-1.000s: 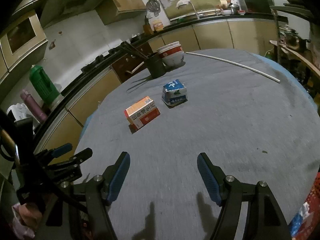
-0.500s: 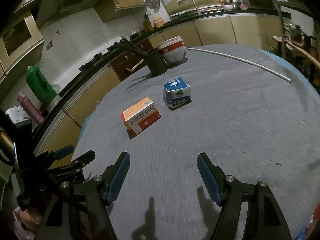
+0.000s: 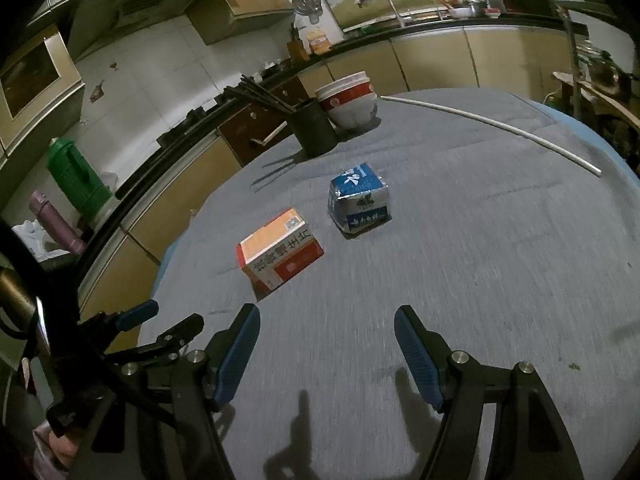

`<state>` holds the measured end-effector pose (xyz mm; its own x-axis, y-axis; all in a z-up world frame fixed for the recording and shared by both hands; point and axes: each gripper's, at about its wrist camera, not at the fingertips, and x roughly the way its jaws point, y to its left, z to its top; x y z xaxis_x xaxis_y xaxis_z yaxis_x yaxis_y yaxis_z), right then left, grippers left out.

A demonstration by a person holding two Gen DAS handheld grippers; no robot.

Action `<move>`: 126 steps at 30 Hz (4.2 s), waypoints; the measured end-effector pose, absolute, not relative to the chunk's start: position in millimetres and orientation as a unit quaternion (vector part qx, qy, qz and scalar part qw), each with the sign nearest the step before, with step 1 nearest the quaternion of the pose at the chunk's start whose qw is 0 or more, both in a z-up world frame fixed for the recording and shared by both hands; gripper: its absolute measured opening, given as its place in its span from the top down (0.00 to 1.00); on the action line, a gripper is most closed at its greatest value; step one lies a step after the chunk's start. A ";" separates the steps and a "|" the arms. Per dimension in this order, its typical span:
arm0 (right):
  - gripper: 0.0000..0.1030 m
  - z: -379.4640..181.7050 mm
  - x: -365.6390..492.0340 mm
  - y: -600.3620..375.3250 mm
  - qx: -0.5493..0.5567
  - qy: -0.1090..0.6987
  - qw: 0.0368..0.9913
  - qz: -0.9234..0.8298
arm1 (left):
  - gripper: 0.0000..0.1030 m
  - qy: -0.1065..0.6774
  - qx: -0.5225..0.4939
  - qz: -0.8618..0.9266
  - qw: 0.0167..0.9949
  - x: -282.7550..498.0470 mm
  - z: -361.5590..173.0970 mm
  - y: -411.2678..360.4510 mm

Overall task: Collect trash
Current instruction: 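Grasp the blue-and-white box with the right gripper while the left grasps the orange box, then lift both boxes and carry them over the red basket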

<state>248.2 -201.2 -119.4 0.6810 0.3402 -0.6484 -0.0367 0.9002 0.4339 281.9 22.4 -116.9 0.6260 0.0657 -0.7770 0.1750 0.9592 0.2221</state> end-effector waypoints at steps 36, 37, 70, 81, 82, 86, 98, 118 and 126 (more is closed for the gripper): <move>0.28 -144.7 392.4 -213.0 0.172 0.411 0.890 0.101 | 0.30 0.435 0.126 -0.088 0.887 362.1 -124.4 8.4; 0.28 -145.8 397.3 -212.8 0.174 0.413 0.888 0.102 | 0.30 0.433 0.124 -0.098 0.887 364.1 -123.5 7.8; 0.42 -169.5 386.9 -257.3 0.230 0.429 0.871 0.072 | 0.15 0.492 0.072 -0.280 0.821 423.4 -146.2 -25.4; 0.42 -163.1 354.5 -256.3 0.232 0.412 0.879 0.068 | 0.49 0.499 0.065 -0.253 0.826 413.5 -149.6 -30.5; 0.42 -161.4 350.8 -255.6 0.229 0.411 0.880 0.067 | 0.50 0.500 0.065 -0.241 0.829 410.5 -147.9 -31.1; 0.42 -151.8 333.4 -255.2 0.219 0.400 0.888 0.063 | 0.54 0.495 0.056 -0.217 0.840 395.9 -136.4 -29.9; 0.42 -101.5 260.9 -253.3 0.214 0.355 0.908 0.069 | 0.54 0.393 0.107 -0.174 0.897 284.1 -54.4 -37.6; 0.42 -44.1 128.1 -261.4 0.204 0.296 0.930 0.074 | 0.54 0.330 0.109 -0.144 0.926 162.2 0.5 -50.5; 0.42 -38.5 90.4 -263.0 0.209 0.284 0.933 0.072 | 0.54 0.313 0.114 -0.133 0.934 129.2 1.7 -52.0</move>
